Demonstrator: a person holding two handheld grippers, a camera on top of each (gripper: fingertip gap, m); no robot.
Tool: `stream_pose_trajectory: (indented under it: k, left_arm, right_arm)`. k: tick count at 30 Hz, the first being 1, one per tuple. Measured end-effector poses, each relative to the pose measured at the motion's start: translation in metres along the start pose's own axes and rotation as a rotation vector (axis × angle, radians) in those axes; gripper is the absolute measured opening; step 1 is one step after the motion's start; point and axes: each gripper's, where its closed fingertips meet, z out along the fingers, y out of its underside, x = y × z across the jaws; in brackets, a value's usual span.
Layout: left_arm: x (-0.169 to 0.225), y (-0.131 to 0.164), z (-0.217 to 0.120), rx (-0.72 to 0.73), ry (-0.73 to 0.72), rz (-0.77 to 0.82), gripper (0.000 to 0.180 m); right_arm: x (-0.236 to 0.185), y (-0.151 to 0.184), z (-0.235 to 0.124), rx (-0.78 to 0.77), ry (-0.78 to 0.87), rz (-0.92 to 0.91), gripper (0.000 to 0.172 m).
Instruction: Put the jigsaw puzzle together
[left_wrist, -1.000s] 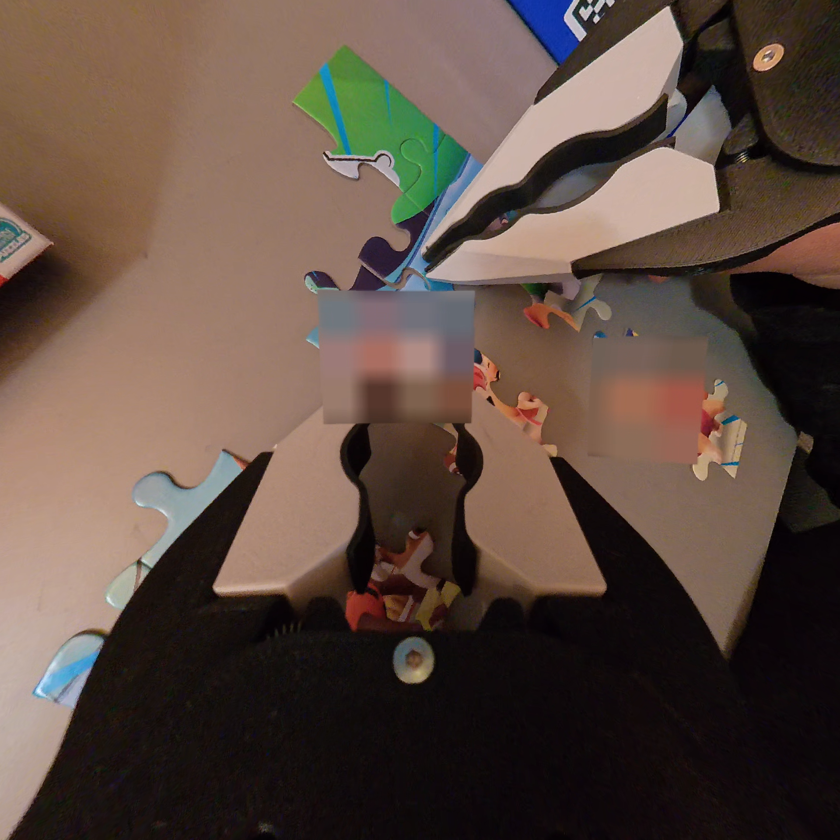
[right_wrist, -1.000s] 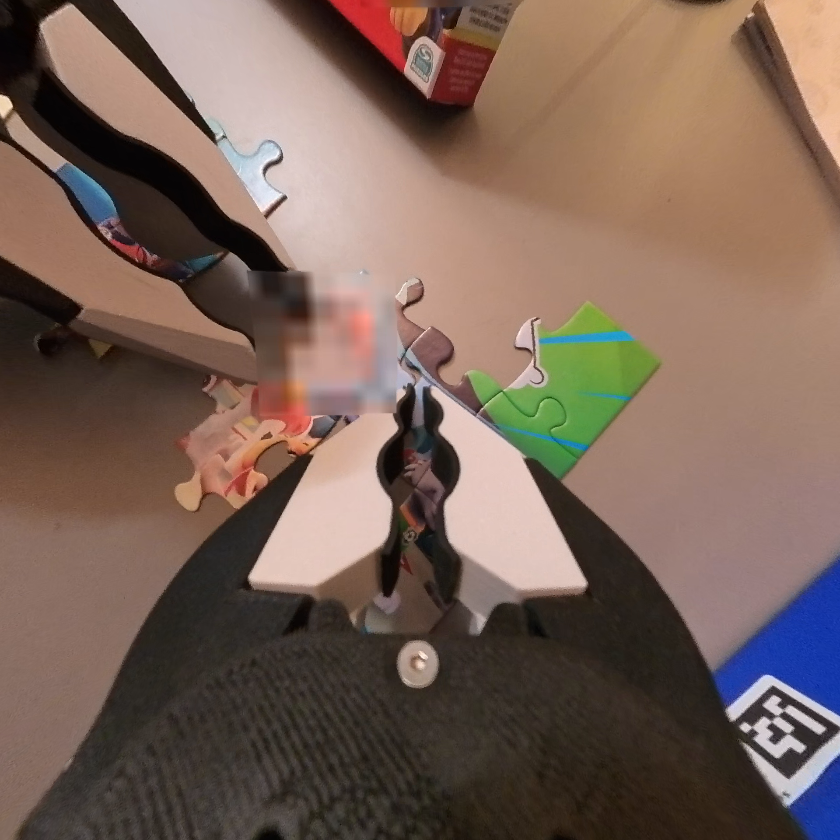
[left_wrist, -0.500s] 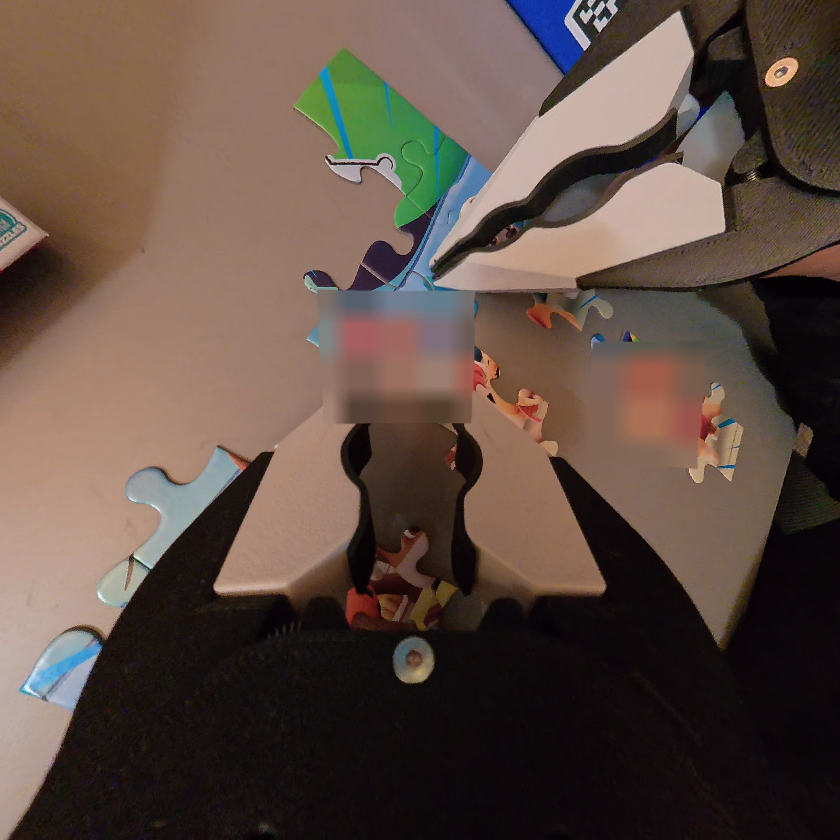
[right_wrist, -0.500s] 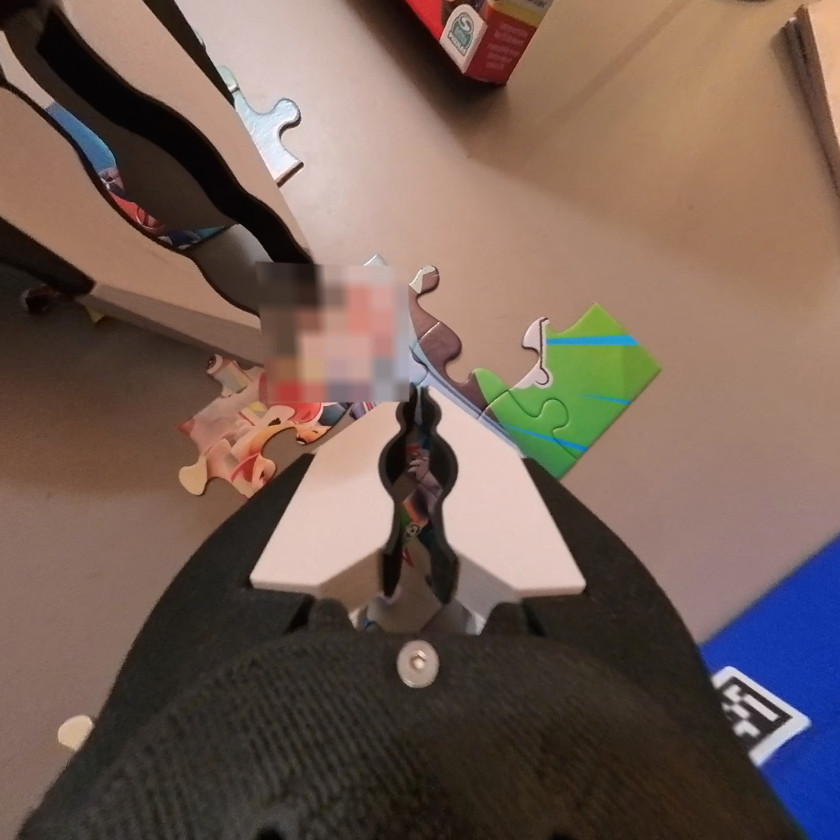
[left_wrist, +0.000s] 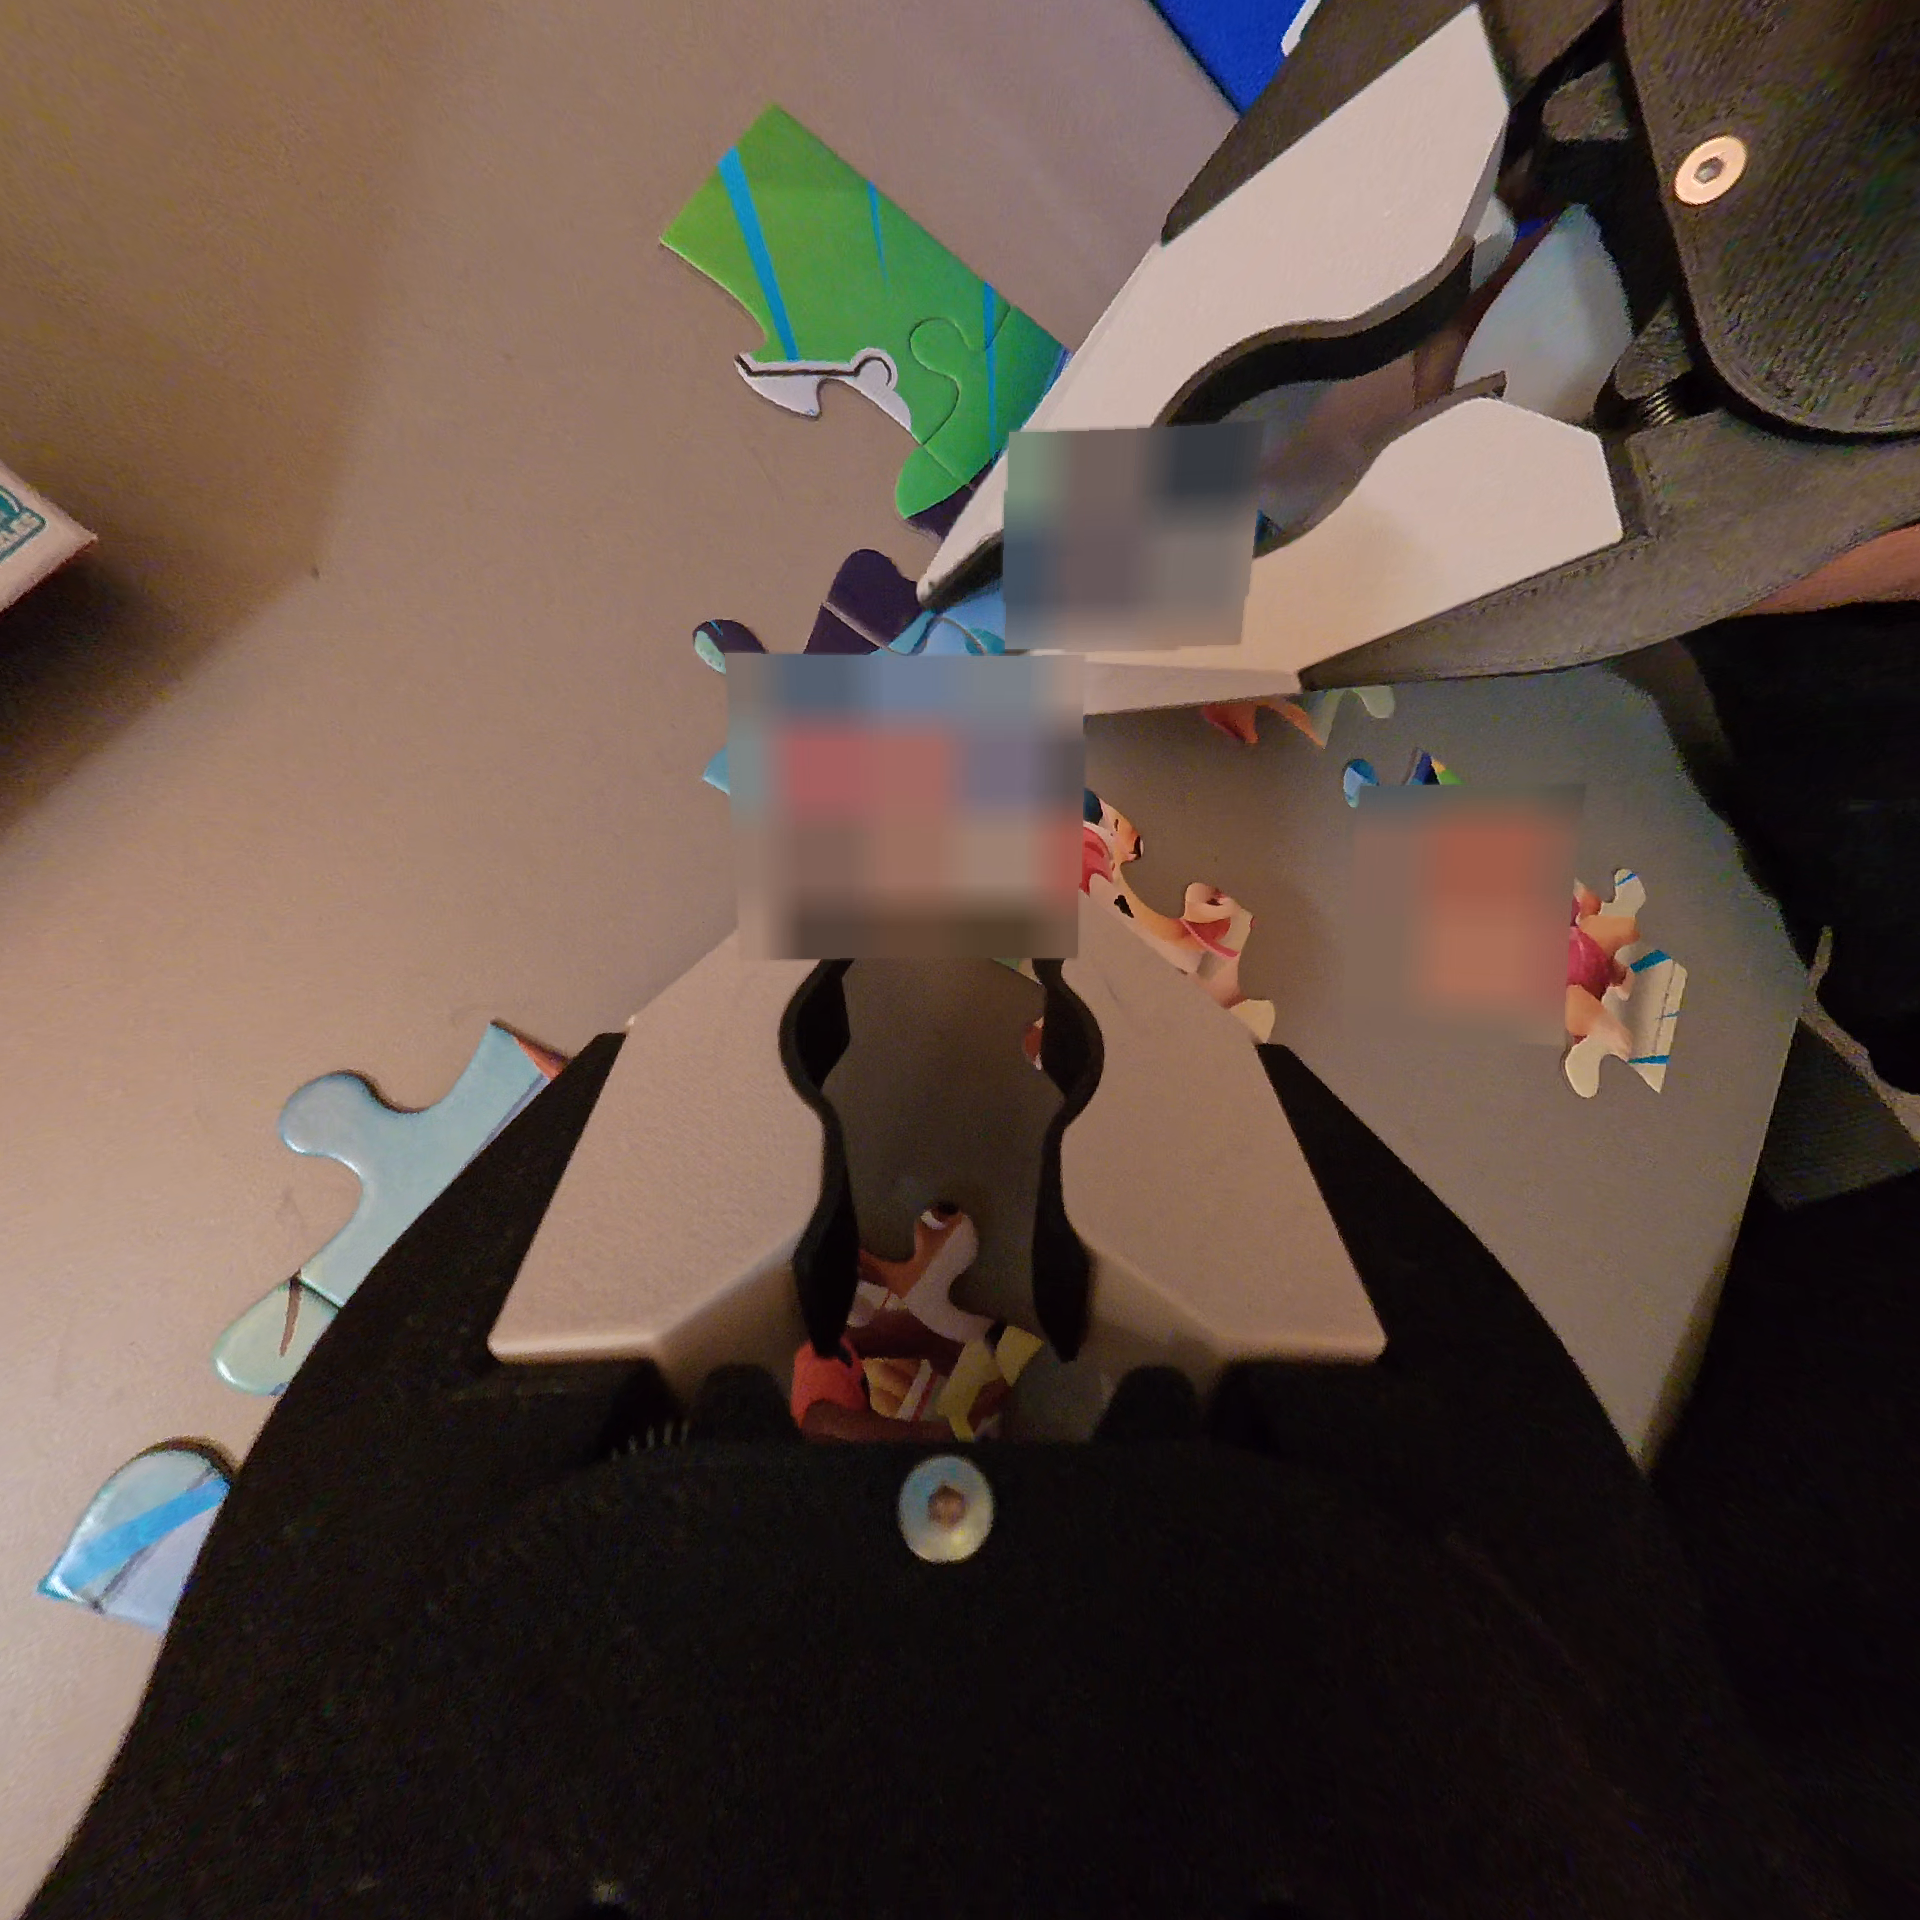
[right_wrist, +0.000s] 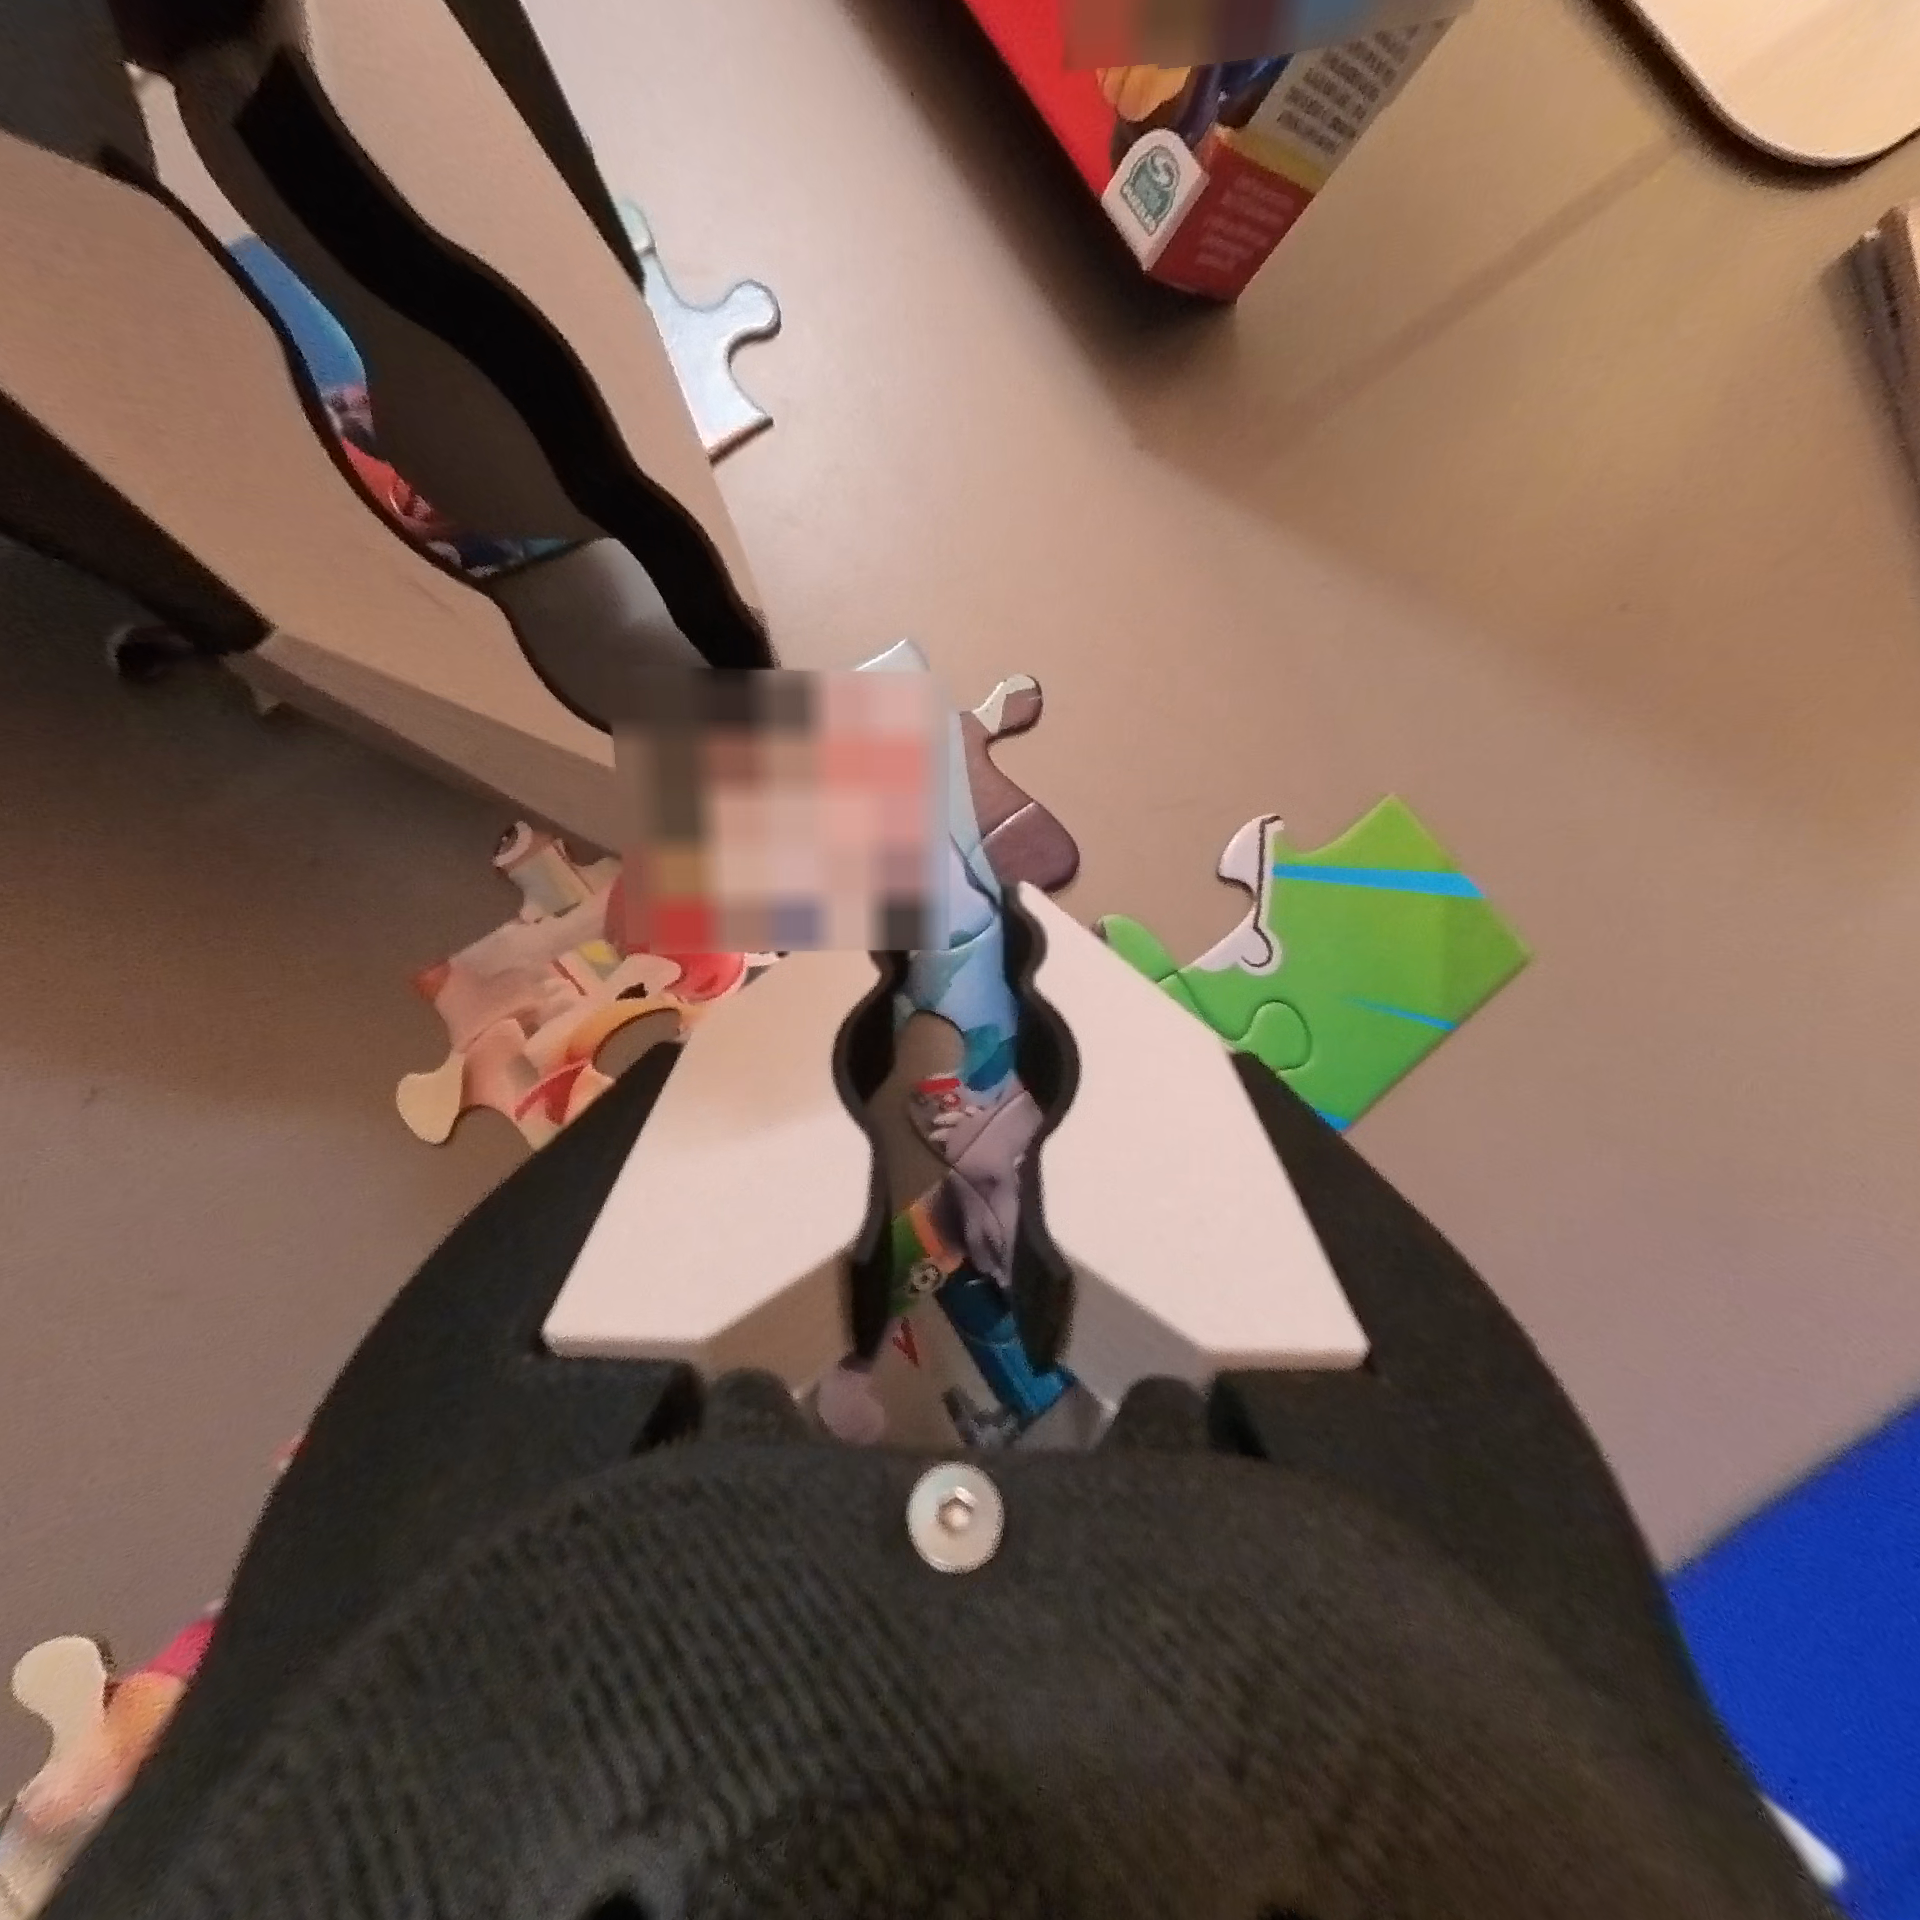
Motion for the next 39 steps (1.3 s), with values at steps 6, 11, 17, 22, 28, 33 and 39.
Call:
stream_pose_trajectory:
  k: [6, 11, 17, 22, 28, 33, 39]
  left_arm:
    - [0.001, -0.004, -0.002, 0.019, -0.008, 0.017, 0.031]
    - [-0.002, -0.015, 0.002, 0.019, -0.008, 0.056, 0.031]
    - [-0.008, -0.021, 0.010, -0.037, -0.020, 0.091, 0.031]
    - [-0.006, -0.015, 0.010, -0.048, -0.021, 0.088, 0.030]
    - [-0.002, -0.013, 0.010, -0.044, -0.016, 0.078, 0.030]
    - [0.001, -0.009, 0.010, -0.048, -0.014, 0.077, 0.031]
    - [0.004, -0.008, 0.010, -0.021, -0.003, 0.047, 0.031]
  right_arm:
    - [0.005, -0.006, -0.016, 0.021, 0.086, 0.033, 0.023]
    - [0.008, 0.003, -0.012, 0.007, 0.146, 0.075, 0.023]
    - [0.008, 0.000, -0.001, 0.027, 0.128, 0.101, 0.018]
    - [0.010, -0.001, 0.000, 0.042, 0.123, 0.125, 0.016]
    - [0.012, -0.001, 0.000, 0.051, 0.128, 0.146, 0.019]
    - [0.015, -0.001, 0.001, 0.056, 0.141, 0.166, 0.018]
    - [0.020, -0.002, -0.001, 0.057, 0.189, 0.158, 0.019]
